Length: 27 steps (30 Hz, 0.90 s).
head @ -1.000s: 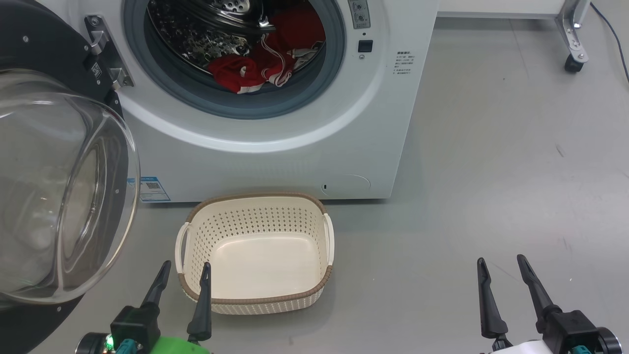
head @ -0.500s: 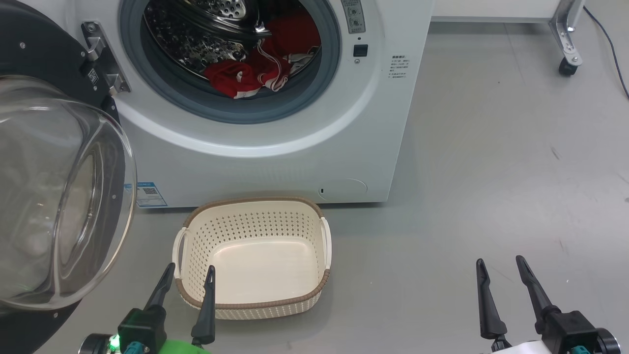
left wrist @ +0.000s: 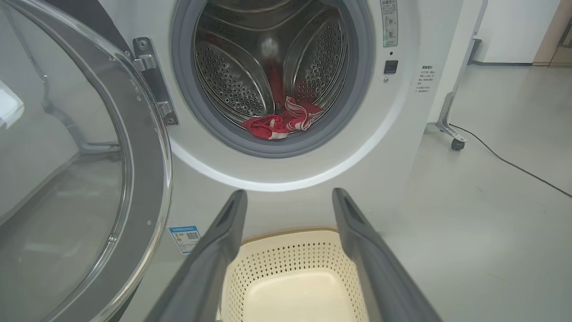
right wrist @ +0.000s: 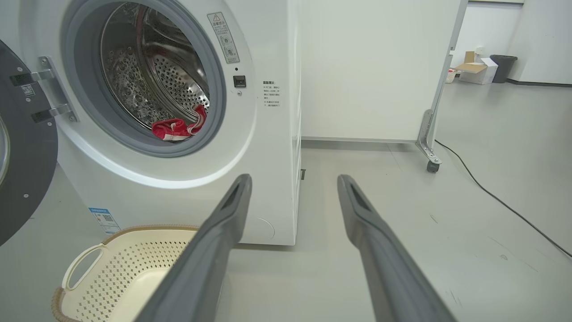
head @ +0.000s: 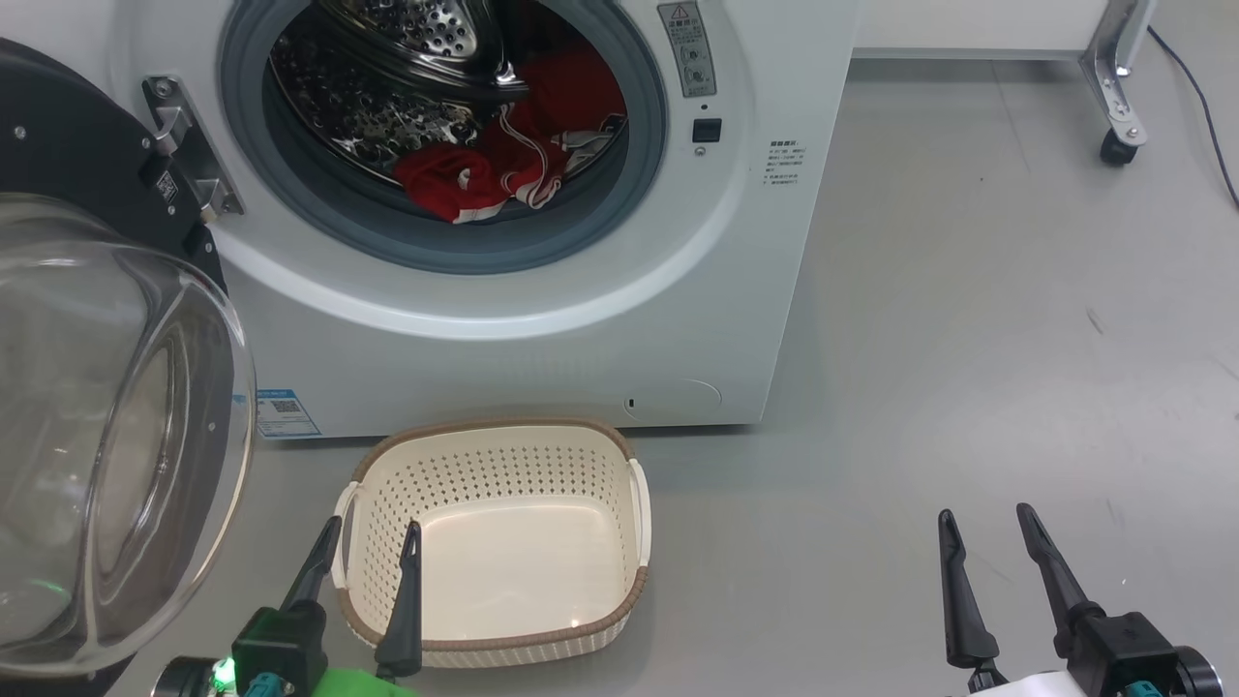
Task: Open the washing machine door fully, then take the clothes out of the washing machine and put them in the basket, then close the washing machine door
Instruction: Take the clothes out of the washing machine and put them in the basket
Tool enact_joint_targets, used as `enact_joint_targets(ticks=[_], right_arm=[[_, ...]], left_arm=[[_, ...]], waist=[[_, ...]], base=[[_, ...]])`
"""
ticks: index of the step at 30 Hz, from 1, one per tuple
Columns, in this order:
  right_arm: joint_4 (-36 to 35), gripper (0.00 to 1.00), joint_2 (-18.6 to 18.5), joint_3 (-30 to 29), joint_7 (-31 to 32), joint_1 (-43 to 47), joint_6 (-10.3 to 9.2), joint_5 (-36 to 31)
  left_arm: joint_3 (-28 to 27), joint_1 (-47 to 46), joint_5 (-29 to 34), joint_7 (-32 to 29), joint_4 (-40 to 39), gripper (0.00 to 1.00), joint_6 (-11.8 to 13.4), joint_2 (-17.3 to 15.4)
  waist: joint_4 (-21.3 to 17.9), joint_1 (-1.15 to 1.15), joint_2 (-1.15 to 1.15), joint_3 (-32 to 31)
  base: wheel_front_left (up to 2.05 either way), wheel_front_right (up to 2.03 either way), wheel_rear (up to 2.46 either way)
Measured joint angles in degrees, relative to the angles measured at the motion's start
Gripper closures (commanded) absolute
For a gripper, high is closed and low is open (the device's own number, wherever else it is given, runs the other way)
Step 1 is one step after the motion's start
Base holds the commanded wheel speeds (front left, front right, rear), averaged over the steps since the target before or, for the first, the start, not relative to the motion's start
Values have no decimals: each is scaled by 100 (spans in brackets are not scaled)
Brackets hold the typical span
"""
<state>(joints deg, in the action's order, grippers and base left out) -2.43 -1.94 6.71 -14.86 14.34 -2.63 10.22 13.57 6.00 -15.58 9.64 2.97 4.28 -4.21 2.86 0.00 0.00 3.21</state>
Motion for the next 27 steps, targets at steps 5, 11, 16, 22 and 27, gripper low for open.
enact_joint_targets(ticks=[5,11,16,22,27], right_arm=[[0,0,0,0,0,1,0,0],[12,0,0,7,0,2,-2,0],[12,0,0,7,0,2,-3,1],[12,0,0,16,0,2,-3,1],[20,0,0,19,0,2,-3,21]], left_arm=[[-8,0,47,0,-3,0,4,0],[-7,0,49,0,-1,0,5,1],[-7,1,49,-1,-4,0,48,3],[-12,1,47,-2,-5,0,53,4],[-11,1,7,-52,-3,0,55,7]], waist=[[-13,0,0,-10],[-20,0,0,-39],[-28,0,0,-48],[-32,0,0,-45],[-33,0,0,-48]], base=[[114,-114,0],[94,-94,0],[74,-74,0],[52,-52,0],[26,-26,0]])
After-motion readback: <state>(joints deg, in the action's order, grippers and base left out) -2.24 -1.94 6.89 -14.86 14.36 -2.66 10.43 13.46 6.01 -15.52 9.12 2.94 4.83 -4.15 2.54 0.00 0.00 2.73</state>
